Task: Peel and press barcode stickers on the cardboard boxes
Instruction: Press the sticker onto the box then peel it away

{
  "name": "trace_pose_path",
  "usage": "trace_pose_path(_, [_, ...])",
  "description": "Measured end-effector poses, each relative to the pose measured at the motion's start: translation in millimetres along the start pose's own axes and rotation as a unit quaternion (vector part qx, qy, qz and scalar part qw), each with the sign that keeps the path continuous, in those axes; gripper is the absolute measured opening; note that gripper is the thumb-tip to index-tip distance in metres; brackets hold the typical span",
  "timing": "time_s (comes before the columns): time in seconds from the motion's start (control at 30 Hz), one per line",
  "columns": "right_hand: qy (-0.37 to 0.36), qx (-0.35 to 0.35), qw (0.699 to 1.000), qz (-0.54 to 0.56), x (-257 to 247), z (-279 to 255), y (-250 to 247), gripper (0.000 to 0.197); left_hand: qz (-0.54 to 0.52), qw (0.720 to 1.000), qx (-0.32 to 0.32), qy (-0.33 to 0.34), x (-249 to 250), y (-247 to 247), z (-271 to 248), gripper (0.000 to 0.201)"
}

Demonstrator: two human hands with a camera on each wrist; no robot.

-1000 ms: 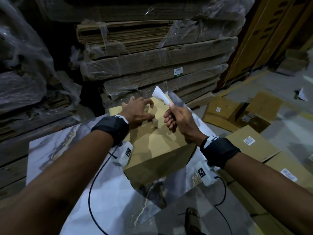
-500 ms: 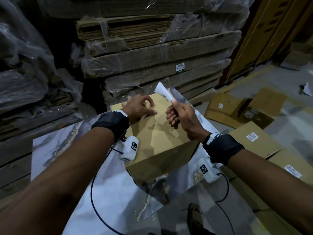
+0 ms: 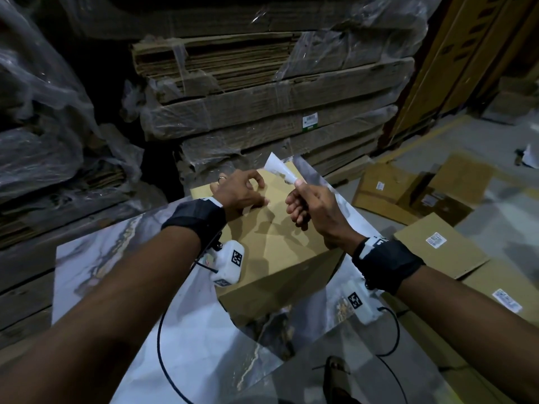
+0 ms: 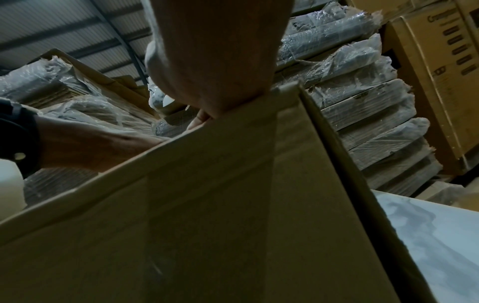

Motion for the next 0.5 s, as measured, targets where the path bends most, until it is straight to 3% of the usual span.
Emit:
trace_pose_path(0.17, [-0.002,0.002,1.000,0.010,1.5,1.2,-0.3,0.060,-0.006,1.000,0.020,0.000,1.4,7.1,-0.2,0.056])
trace_pose_path(0.37, [0.000,0.009,1.000,0.012,3.6,4.0,-1.3,0.059,0.019,0.999,0.033,-0.013,7.9,4.7,-0.2,0.083])
trace_pose_path(0.5, [0.005,0.005,1.000,0.018,5.4,4.4,0.2,0.060,0.018,0.999,-0.025,-0.010,3.5,4.0,0.8,0.065])
Point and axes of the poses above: each hand's wrist, its own z-axis towards the middle knuckle, its own y-axis out of the palm, x = y × z, the point moved 2 cm from there along z, towards the middle knuckle, and after that the axes turned 5 degrees about -x, right-handed, at the moved point
